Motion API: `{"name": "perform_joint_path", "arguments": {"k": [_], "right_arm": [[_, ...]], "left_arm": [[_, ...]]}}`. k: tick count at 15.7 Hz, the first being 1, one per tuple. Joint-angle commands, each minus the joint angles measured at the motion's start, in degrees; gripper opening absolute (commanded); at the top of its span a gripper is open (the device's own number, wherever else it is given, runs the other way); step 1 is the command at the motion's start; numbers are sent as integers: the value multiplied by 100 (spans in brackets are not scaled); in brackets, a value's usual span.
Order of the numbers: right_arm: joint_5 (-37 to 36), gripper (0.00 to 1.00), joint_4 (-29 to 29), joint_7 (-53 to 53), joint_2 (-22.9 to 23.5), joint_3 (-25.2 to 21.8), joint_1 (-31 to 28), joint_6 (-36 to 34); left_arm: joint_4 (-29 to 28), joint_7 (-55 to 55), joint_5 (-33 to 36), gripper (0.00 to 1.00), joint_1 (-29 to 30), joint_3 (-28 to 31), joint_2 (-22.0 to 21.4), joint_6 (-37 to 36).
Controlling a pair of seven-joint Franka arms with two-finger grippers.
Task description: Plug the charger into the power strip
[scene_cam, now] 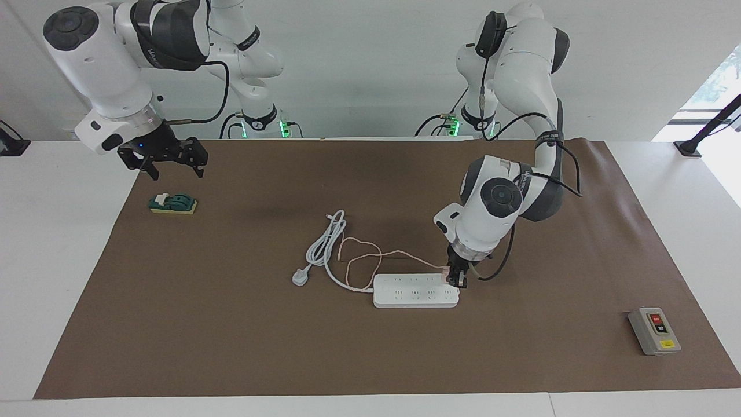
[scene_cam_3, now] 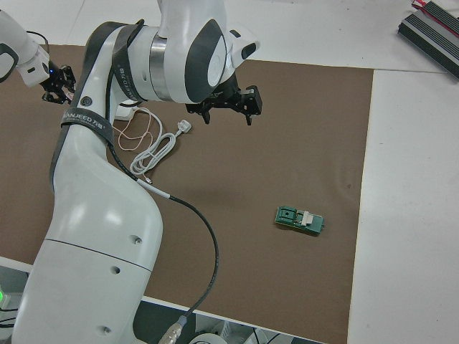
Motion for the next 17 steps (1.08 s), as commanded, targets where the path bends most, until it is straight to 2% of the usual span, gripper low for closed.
{"name": "perform_joint_path", "arguments": {"k": [1, 10, 17], "right_arm": [[-89, 100, -22, 18, 7, 67, -94, 217], [-81, 100, -49, -9, -72, 67, -68, 94], [-81, 100, -49, -9, -107, 67, -68, 50]], "left_arm": [[-270, -122, 31, 0, -14, -2, -134, 114], [-340, -96, 31, 0, -14, -2, -134, 307], [-393, -61, 39, 0, 30, 7, -204, 88]]}}
